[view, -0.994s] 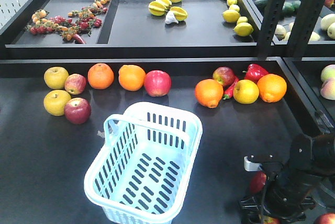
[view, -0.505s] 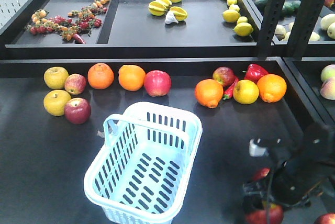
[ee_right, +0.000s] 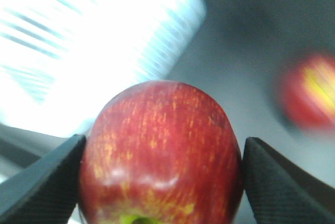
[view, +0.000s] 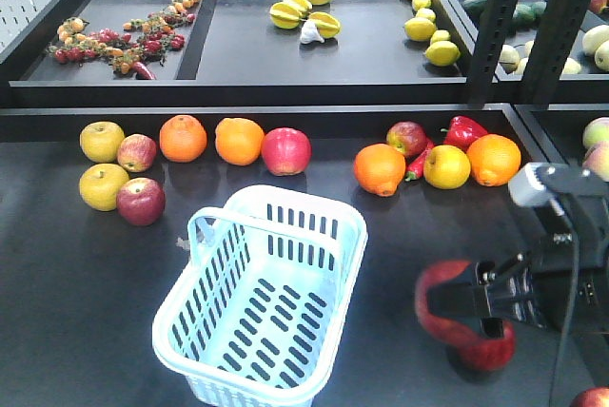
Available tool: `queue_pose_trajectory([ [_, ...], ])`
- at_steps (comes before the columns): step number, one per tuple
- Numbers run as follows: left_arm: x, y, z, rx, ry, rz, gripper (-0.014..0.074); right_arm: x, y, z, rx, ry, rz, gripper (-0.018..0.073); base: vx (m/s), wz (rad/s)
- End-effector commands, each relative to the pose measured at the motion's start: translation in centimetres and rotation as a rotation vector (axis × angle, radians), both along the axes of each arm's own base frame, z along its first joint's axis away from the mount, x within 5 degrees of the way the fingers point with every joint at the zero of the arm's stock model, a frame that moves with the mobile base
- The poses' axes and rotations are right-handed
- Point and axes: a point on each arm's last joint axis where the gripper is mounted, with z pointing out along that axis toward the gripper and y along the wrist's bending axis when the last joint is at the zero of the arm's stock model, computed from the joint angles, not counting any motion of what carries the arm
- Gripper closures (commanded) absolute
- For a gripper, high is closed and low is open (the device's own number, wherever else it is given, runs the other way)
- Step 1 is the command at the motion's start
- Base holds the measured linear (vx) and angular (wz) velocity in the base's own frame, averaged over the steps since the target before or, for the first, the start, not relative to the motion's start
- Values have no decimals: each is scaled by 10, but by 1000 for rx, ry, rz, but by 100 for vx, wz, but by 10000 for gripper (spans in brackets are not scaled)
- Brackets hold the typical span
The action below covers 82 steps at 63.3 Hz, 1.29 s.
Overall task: Pick three apples into basket with both arms
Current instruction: 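Lift the red apple and move it over the basket, then open the right gripper to drop the apple into the basket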
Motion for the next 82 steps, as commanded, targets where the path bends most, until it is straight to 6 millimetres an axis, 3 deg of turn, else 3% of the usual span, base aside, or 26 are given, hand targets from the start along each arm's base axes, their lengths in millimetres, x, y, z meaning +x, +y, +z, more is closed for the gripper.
queue_pose_trajectory([
  [1,1,-1,13,-16,-80,-14,11,2,7,20,112,-124,20,267,0,0],
  [9,1,-1,13,-16,-80,-14,11,6,20,22,196,-144,82,266,0,0],
  [15,1,-1,13,-16,-80,-14,11,6,43,17,209,-148,156,266,0,0],
  [28,1,-1,13,-16,-80,-14,11,8,91,-5,138,-184,209,266,0,0],
  [46,1,-1,13,-16,-80,-14,11,27,144,-20,51,-268,265,259,0,0],
  [60,1,-1,13,-16,-80,-14,11,47,162,-36,25,-228,270,139,0,0],
  [73,1,-1,13,-16,-80,-14,11,52,161,-41,9,-236,244,-48,0,0],
  [82,1,-1,13,-16,-80,-14,11,51,161,-41,10,-233,247,-107,0,0],
])
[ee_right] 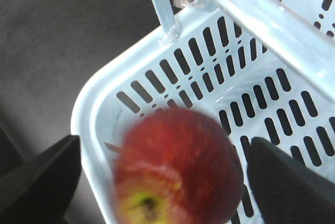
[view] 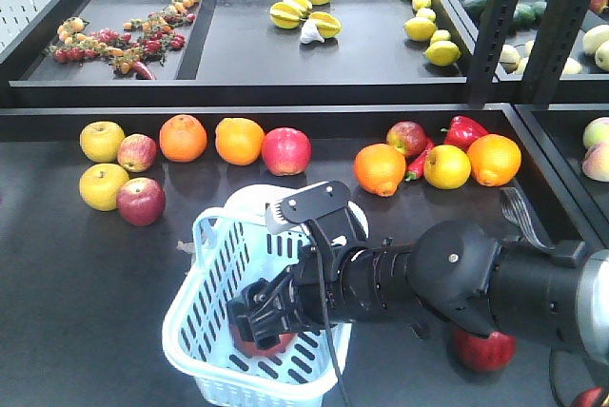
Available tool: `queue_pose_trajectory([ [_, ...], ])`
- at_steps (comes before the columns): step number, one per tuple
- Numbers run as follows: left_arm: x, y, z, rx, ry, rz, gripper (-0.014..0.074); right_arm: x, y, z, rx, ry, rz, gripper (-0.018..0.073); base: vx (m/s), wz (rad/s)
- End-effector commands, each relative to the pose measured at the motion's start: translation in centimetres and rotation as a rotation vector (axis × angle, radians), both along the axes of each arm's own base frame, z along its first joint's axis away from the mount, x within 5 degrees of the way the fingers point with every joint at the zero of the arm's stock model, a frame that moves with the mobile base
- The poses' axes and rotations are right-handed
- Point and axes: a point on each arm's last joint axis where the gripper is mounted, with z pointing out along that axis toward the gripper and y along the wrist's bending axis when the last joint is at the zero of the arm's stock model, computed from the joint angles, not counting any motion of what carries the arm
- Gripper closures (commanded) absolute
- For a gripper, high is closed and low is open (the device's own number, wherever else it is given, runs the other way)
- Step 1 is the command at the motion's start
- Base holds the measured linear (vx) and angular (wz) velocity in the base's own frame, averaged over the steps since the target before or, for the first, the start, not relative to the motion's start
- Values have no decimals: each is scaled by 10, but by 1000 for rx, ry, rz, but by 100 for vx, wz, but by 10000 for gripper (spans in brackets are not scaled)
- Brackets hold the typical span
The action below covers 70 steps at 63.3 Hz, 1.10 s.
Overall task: Pick three apples into basket with both arms
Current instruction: 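Open the right gripper to drop the apple into the basket, then move the right gripper to the next red apple and grasp it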
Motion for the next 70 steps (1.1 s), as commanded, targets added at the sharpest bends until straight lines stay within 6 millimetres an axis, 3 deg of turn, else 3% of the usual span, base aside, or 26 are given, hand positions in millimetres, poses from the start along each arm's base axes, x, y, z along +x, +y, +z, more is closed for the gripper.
queue_pose_trajectory([
  [1,1,-1,13,-16,-80,-14,11,4,0,21,45,-66,-20,-109,0,0],
  [19,1,-1,13,-16,-80,-14,11,-5,0,30,78,-29,26,-99,0,0],
  [38,1,-1,13,-16,-80,-14,11,-36,-23,90,151,-146,90,-87,0,0],
  [44,1,-1,13,-16,-80,-14,11,-46,-36,99,70,-176,112,-83,0,0],
  [53,1,-1,13,-16,-80,-14,11,-55,-60,98,-131,-124,36,-74,0,0],
  [61,1,-1,13,-16,-80,-14,11,-50,-85,95,-349,-150,-100,-61,0,0],
  [70,1,-1,13,-16,-80,-14,11,-41,-104,94,-432,-149,-229,-50,0,0],
])
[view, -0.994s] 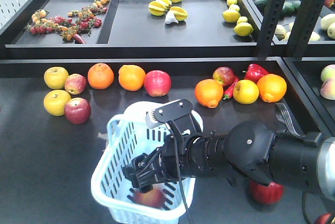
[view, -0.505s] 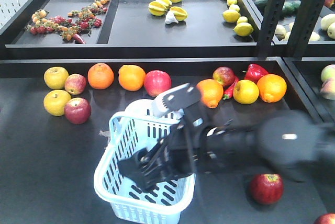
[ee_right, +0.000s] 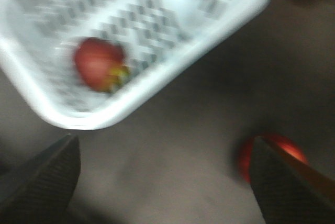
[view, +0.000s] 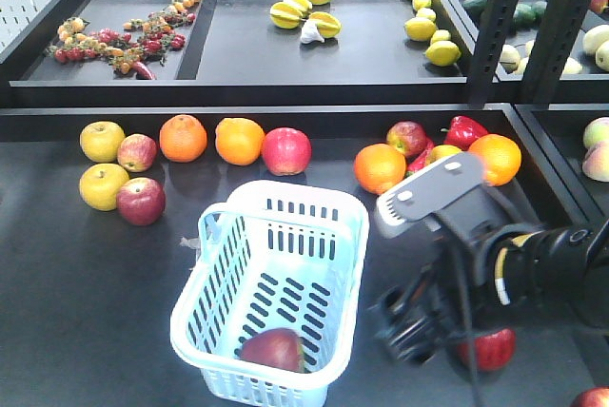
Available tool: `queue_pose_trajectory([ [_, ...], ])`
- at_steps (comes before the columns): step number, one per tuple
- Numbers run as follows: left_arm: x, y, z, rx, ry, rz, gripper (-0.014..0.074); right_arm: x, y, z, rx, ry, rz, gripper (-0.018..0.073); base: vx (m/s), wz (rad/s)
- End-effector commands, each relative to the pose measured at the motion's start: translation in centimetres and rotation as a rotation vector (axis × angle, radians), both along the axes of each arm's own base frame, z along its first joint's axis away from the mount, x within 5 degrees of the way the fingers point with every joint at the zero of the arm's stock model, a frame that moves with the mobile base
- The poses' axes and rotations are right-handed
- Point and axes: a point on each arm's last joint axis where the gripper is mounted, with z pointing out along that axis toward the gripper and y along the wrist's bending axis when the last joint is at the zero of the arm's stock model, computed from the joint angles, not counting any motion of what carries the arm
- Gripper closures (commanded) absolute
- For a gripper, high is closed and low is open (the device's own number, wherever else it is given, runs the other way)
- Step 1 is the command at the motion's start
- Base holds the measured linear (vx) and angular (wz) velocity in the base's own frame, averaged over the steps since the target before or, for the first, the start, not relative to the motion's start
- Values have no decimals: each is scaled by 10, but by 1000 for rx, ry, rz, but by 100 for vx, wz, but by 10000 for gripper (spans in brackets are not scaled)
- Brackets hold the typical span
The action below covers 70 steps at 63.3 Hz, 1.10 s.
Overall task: Pick three apples into basket with both arms
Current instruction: 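Move the right gripper to the next red apple and grasp it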
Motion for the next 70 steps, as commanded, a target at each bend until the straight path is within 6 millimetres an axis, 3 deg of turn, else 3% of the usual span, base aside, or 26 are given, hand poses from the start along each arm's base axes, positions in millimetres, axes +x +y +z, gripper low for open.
queue_pose_trajectory([
  [1,1,-1,13,-16,-80,-14,11,10,-15,16,1,-96,-79,-50,0,0],
  [15,1,-1,13,-16,-80,-14,11,38,-67,10,-10,-56,-236,-42,0,0],
  [23,1,-1,13,-16,-80,-14,11,57,-99,-6,55,47,-337,-38,0,0],
  [35,1,-1,13,-16,-80,-14,11,84,-129,-38,144,146,-405,-35,0,0],
  [43,1,-1,13,-16,-80,-14,11,98,-132,-63,143,209,-404,-35,0,0],
  [70,1,-1,13,-16,-80,-14,11,126,-108,-126,53,263,-333,-35,0,0],
])
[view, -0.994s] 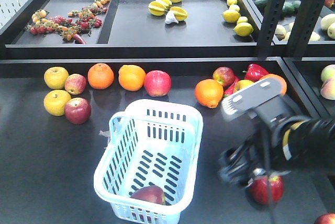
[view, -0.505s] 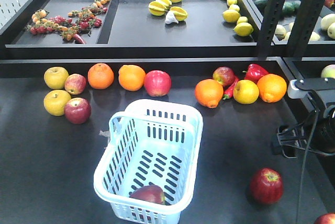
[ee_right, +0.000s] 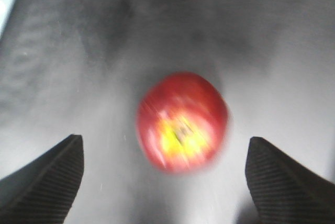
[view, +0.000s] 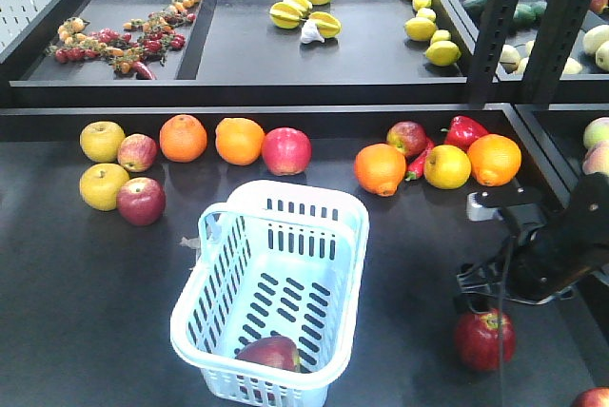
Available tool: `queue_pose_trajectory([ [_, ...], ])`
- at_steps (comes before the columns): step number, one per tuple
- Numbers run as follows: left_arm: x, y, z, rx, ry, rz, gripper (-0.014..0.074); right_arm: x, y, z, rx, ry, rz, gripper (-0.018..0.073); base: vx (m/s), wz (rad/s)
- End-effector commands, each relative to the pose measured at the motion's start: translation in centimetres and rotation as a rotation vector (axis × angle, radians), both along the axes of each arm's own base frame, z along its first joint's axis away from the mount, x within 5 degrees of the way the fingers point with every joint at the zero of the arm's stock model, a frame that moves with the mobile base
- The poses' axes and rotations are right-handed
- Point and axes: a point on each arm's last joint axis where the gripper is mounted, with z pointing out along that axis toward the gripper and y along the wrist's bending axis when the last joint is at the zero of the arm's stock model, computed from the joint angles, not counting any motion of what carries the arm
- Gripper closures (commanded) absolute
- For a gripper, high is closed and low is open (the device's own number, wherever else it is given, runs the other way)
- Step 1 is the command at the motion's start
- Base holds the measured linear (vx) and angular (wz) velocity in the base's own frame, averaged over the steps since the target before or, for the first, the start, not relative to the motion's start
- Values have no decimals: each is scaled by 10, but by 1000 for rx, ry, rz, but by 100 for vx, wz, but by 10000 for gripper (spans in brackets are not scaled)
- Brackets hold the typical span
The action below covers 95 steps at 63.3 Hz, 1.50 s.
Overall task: Pick three apples into basket with both arms
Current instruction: 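Move the right gripper to the next red apple and grasp it, then carry the apple over the basket and release it inside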
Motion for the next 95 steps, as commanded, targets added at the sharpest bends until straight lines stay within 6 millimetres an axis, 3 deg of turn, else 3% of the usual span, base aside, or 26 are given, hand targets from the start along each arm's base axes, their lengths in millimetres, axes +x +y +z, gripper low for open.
queue_pose_trajectory([
  [1,1,-1,13,-16,-80,-14,11,12,1,6,-12,-90,0,-35,0,0],
  [29,1,-1,13,-16,-80,-14,11,16,-2,-59,-54,92,-39,-34,0,0],
  [37,1,-1,13,-16,-80,-14,11,14,-2,-64,-48,133,-67,3,0,0],
  [46,1,-1,13,-16,-80,-14,11,12,-2,-59,-44,142,-82,109,0,0],
  [58,1,-1,13,-16,-80,-14,11,9,-1,-31,-19,95,-94,220,0,0],
  [72,1,-1,13,-16,-80,-14,11,-5,10,31,44,-27,-79,222,0,0],
  [83,1,-1,13,-16,-80,-14,11,-36,56,86,97,-185,88,222,0,0],
  [95,1,-1,13,-16,-80,-14,11,-74,112,121,200,-318,255,222,0,0],
])
